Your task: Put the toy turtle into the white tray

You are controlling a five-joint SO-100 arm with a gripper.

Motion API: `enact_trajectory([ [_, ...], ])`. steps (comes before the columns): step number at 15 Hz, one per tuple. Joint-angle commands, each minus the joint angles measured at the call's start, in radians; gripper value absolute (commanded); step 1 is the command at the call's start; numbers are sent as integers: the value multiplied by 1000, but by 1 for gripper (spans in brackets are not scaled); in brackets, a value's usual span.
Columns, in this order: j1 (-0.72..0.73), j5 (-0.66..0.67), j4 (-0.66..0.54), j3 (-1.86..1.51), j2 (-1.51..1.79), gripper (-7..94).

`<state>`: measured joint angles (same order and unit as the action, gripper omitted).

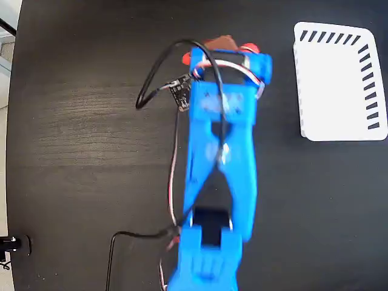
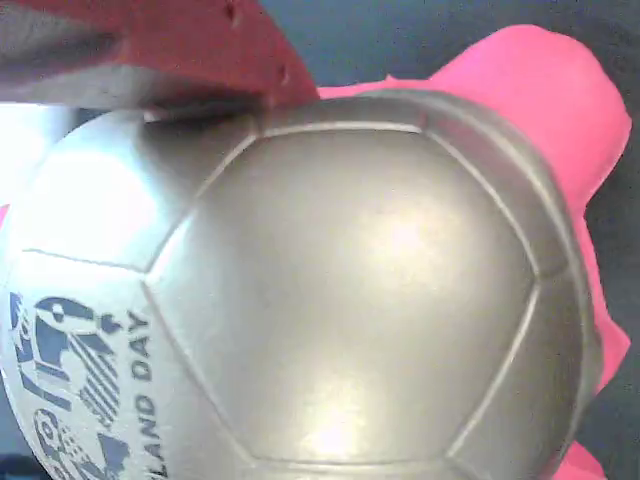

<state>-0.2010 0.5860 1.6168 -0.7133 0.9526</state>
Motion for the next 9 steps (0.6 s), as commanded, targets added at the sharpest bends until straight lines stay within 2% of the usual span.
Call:
enact_trajectory([
  [1, -63, 5, 17, -95, 333, 0],
  [4, -178, -14, 28, -133, 459, 0],
  [9, -431, -44, 20, -67, 459, 0],
])
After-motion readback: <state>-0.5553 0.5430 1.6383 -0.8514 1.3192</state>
